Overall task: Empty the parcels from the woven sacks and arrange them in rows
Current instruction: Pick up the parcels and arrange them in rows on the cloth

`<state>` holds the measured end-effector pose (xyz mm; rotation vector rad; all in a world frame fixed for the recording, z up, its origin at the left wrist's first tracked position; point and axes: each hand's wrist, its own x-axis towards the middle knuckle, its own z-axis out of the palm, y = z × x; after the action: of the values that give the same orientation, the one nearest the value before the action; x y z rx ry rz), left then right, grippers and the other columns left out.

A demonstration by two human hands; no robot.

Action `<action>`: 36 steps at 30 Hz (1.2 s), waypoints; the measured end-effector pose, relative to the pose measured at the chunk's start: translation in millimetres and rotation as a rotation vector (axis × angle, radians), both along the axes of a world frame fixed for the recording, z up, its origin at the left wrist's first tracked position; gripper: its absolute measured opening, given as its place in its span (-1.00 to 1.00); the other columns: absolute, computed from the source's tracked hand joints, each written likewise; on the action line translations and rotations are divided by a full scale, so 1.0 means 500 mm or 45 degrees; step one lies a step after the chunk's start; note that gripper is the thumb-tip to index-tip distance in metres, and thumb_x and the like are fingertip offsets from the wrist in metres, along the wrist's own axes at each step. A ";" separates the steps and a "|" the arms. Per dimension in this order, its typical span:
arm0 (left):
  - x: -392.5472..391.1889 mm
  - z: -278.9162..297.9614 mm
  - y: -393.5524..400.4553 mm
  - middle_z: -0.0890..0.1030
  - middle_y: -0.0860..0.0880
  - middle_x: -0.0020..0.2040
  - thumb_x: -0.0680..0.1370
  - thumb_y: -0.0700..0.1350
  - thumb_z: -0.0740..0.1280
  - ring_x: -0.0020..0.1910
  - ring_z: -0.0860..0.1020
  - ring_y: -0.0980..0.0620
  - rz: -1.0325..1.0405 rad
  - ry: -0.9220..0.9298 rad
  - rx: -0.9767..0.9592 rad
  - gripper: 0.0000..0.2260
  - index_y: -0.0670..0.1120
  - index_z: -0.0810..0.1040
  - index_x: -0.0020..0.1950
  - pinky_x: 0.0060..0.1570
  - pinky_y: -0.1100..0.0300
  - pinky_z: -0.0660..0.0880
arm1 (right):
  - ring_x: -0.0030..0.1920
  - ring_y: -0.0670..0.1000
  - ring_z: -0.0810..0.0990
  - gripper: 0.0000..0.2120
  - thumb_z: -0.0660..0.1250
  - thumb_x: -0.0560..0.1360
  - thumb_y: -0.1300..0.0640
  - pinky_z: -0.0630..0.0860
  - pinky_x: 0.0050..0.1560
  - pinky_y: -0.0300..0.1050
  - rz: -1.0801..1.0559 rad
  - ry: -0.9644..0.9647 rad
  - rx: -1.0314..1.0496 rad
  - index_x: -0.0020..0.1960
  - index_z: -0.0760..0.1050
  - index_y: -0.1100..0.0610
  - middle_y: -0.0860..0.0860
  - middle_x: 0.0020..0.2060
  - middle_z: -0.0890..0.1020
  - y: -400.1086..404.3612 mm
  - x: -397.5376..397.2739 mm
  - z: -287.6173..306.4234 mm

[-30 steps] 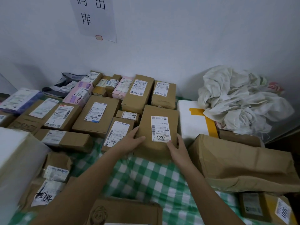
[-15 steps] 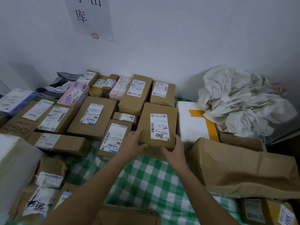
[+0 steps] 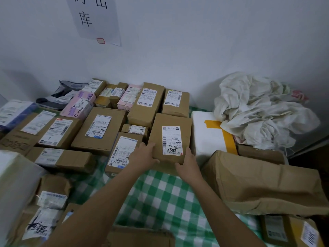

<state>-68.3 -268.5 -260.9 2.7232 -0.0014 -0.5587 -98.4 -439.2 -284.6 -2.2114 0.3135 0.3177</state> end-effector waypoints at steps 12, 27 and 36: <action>-0.033 0.053 -0.051 0.31 -0.16 0.36 0.59 0.11 0.19 0.37 0.22 -0.18 -0.143 -0.026 0.105 -0.59 -0.01 0.32 0.39 0.30 -0.06 0.28 | 0.31 -0.05 0.40 -0.58 0.29 0.57 0.12 0.39 0.14 -0.25 0.198 -0.476 -0.268 0.40 0.33 0.00 -0.06 0.34 0.38 -0.034 -0.059 0.162; -0.029 0.204 -0.177 0.55 0.00 0.23 0.63 0.02 0.14 0.15 0.51 0.00 -0.187 -0.181 -0.339 -0.69 -0.03 0.45 0.33 0.07 0.13 0.45 | 0.22 -0.01 0.46 -0.72 0.30 0.55 0.15 0.34 0.12 -0.22 0.246 -0.436 -0.264 0.25 0.51 0.06 -0.01 0.17 0.51 -0.170 0.006 0.266; -0.027 0.176 -0.311 0.48 -0.04 0.34 0.62 0.07 0.18 0.25 0.47 -0.03 -0.075 -0.077 -0.283 -0.63 -0.03 0.39 0.39 0.23 0.05 0.43 | 0.21 -0.01 0.47 -0.70 0.33 0.54 0.15 0.33 0.08 -0.22 0.357 -0.328 -0.259 0.27 0.50 0.10 0.02 0.22 0.51 -0.334 0.047 0.231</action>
<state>-81.5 -424.2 -173.0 2.5284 -0.1510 -0.4622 -74.7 -606.0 -169.1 -2.4675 -0.1115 0.1519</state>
